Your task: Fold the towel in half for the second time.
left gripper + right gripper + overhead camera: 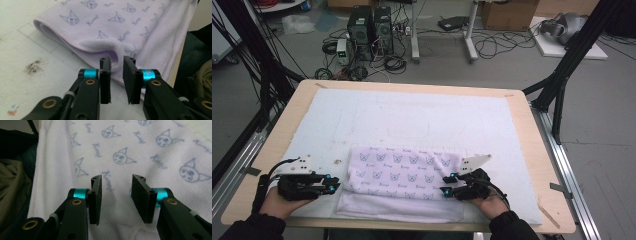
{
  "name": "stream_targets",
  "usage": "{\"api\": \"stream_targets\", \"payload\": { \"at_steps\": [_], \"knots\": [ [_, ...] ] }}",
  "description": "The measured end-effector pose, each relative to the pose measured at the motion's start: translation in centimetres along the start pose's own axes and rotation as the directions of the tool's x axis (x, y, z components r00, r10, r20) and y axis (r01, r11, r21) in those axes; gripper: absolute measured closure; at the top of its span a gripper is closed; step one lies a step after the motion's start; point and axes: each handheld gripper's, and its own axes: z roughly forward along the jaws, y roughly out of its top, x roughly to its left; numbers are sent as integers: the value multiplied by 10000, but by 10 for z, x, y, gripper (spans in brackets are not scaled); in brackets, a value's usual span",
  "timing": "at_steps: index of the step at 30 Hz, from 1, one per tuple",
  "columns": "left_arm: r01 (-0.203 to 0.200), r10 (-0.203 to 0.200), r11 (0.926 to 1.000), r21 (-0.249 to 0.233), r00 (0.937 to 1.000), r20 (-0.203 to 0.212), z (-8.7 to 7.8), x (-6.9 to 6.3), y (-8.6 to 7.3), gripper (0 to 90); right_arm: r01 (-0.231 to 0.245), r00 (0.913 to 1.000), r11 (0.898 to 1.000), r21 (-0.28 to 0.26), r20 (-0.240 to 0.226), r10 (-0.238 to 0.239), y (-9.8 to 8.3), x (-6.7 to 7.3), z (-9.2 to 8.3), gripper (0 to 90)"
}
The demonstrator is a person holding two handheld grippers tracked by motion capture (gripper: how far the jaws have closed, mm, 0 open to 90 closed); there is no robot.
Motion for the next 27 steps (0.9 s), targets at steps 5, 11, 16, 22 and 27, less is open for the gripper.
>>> {"api": "stream_targets", "payload": {
  "at_steps": [5, 11, 16, 22, 27],
  "knots": [
    [-68, 66, 9999, 74, 9996, 277, 18, 1, 11, 746, 220, 9997, 9997, -51, -115, -220, 0, 5, -2, 631],
    [-156, 141, 9994, 297, 9988, 476, 32, 8, 13, 850, 167, 9998, 9998, -71, -125, -168, -3, 3, -3, 629],
    [-140, 104, 9984, 539, 9977, 677, 44, 10, 14, 841, 153, 9998, 9999, -45, -147, -154, -3, 4, -1, 624],
    [-183, 114, 9959, 884, 9969, 782, 57, 10, 16, 798, 268, 9995, 9996, 46, -181, -267, -3, 4, 0, 618],
    [-251, 227, 9977, 629, 9990, 398, 39, 8, 13, 864, 298, 9994, 9990, 327, -179, -292, -5, 5, 4, 616]
  ]
}}
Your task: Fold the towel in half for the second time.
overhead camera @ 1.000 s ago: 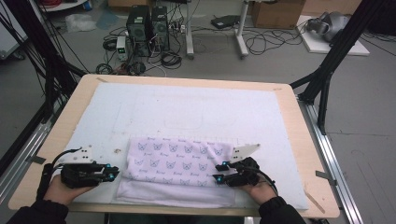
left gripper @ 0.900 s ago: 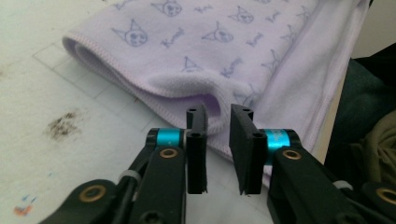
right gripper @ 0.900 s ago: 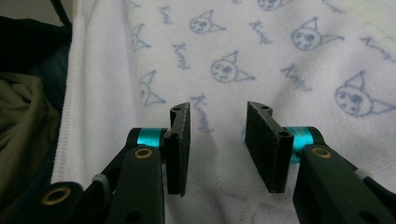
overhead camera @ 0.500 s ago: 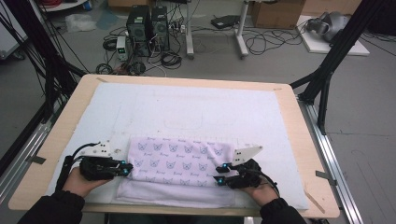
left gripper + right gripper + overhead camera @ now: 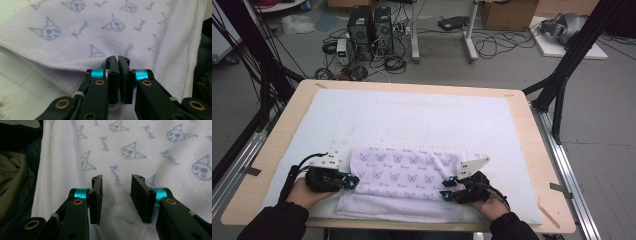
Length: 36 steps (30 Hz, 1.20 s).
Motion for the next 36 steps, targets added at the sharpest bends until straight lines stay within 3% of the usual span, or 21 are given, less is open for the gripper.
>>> {"api": "stream_targets", "payload": {
  "at_steps": [5, 8, 12, 17, 24, 26, 30, 32, 33, 36],
  "knots": [
    [257, -268, 9991, -330, 9991, -316, -28, -2, -14, 862, -46, 10000, 10000, -45, 6, 46, -1, -1, 0, 616],
    [183, -197, 9995, -275, 9986, -499, -33, -3, -16, 864, -2, 10000, 10000, -42, 61, 3, 0, 1, -1, 613],
    [219, -248, 9983, -539, 9982, -542, -37, -3, -13, 816, -7, 9999, 9994, -343, 151, 12, 0, 2, -7, 615],
    [33, -54, 9985, -549, 9993, -373, -26, -3, -4, 807, -22, 9998, 9992, -396, 180, 29, -3, 4, -12, 627],
    [-49, 50, 10000, 82, 9999, -109, 2, 1, -2, 833, 63, 9998, 9994, -348, 201, -56, -5, 7, -15, 636],
    [-73, 76, 9996, 284, 9999, -98, 7, 1, -5, 809, 102, 9996, 9995, -294, 263, -95, -6, 6, -14, 639],
    [-136, 137, 9996, 247, 9999, -27, 10, -1, -8, 724, 226, 9992, 9997, -40, 329, -224, -8, 7, -12, 648],
    [-269, 275, 9991, 328, 9995, -168, 9, -3, -7, 745, 352, 9987, 9993, 151, 370, -357, -8, 9, -10, 688],
    [-494, 505, 9979, 420, 9984, -250, 8, -4, -7, 829, 370, 9986, 9991, 191, 372, -377, -8, 10, -10, 733],
    [-460, 478, 9984, 336, 9975, -519, 4, -4, -6, 861, 466, 9984, 9984, 305, 296, -475, -7, 11, -10, 841]
  ]
}}
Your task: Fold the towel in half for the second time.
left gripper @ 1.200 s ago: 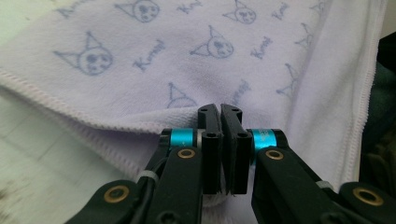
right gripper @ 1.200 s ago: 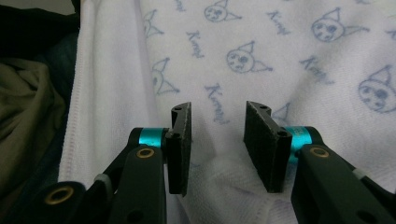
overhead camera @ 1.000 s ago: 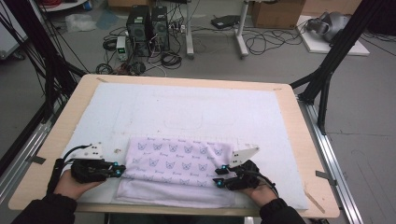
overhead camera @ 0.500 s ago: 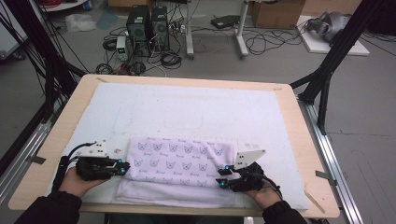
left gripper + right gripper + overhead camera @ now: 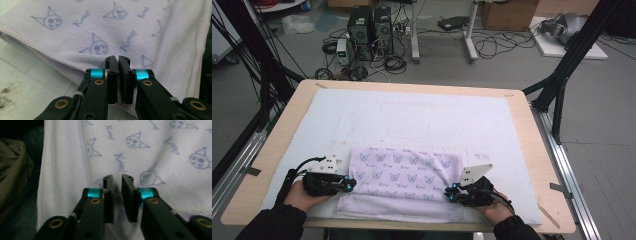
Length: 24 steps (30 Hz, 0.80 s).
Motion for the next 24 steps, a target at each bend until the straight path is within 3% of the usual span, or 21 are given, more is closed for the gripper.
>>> {"api": "stream_targets", "payload": {
  "at_steps": [5, 8, 12, 14, 18, 19, 21, 24],
  "knots": [
    [79, -81, 9987, -505, 10000, -38, -21, -2, 2, 863, 24, 10000, 9998, -216, -96, -26, 3, 0, -7, 862],
    [52, -58, 9967, -805, 10000, -74, -34, -8, 2, 863, 29, 9999, 9973, -732, -145, -39, 7, 3, -17, 864],
    [-97, 94, 9946, -1034, 10000, -31, -48, -20, 2, 863, 215, 9996, 9945, -1024, -169, -233, 12, 12, -34, 867],
    [-140, 151, 9949, -995, 9998, 108, -51, -26, -1, 863, 271, 9993, 9925, -1196, -233, -301, 11, 17, -40, 867],
    [-111, 144, 9977, -664, 9986, 501, -49, -34, -13, 844, 352, 9940, 9934, -1088, -994, -461, 6, 30, -38, 822],
    [-66, 96, 9980, -625, 9988, 478, -48, -34, -15, 809, 273, 9918, 9941, -1045, -1216, -400, 4, 30, -36, 766],
    [75, -52, 9974, -716, 9995, 317, -48, -28, -14, 720, 81, 9926, 9935, -1133, -1193, -217, 3, 26, -36, 724],
    [139, -130, 9953, -957, 9999, 109, -46, -19, -6, 668, -294, 9975, 9898, -1394, -681, 201, 6, 10, -39, 681]
  ]
}}
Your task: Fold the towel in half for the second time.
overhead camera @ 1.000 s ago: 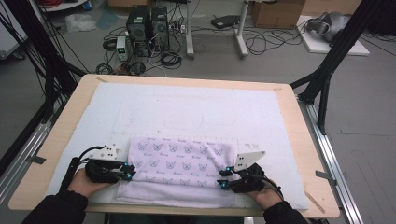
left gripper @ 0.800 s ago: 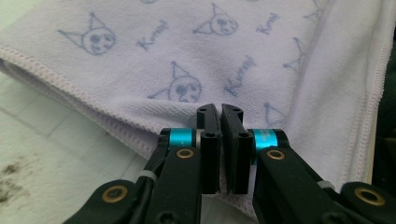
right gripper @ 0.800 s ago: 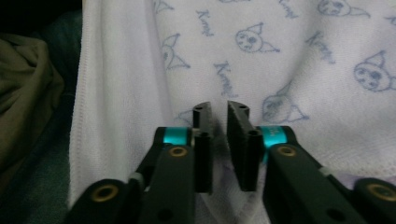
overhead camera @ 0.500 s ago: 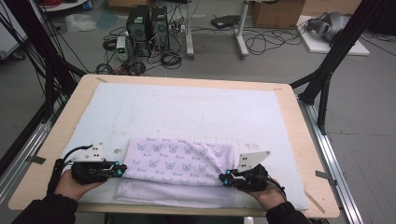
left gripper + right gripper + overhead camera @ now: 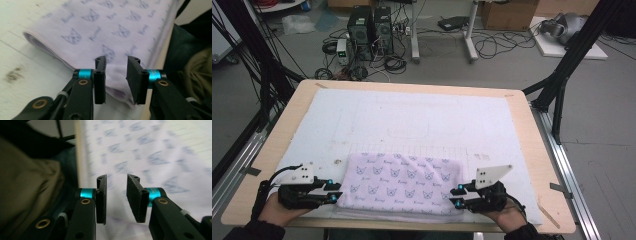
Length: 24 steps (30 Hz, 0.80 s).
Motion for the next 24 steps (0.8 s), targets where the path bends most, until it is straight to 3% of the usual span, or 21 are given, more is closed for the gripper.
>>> {"api": "stream_targets", "payload": {
  "at_steps": [5, 10, 15, 18, 20, 21, 24],
  "knots": [
    [120, -128, 9998, -138, 9981, -601, 20, 23, 16, 609, -553, 9911, 9979, 346, 1228, 507, 7, -34, 5, 619],
    [334, -330, 9994, 29, 9953, -907, 45, 47, 27, 576, -784, 9780, 9947, 660, 1986, 639, 12, -63, 13, 566],
    [590, -543, 9979, 273, 9876, -1476, 60, 65, 33, 504, -1322, 9710, 9887, 705, 2095, 1149, 6, -87, 18, 486],
    [893, -792, 9944, 572, 9839, -1602, 66, 74, 31, 475, -1641, 9674, 9832, 802, 2078, 1446, 2, -96, 21, 454],
    [1125, -990, 9902, 827, 9834, -1521, 69, 78, 29, 473, -1693, 9697, 9816, 883, 1930, 1499, 0, -99, 25, 458],
    [1186, -1039, 9884, 946, 9836, -1472, 72, 79, 27, 493, -1728, 9706, 9796, 1021, 1868, 1517, 0, -100, 27, 479],
    [1163, -1042, 9877, 1044, 9879, -1151, 75, 79, 27, 744, -1613, 9796, 9764, 1437, 1431, 1408, -2, -101, 36, 685]
  ]
}}
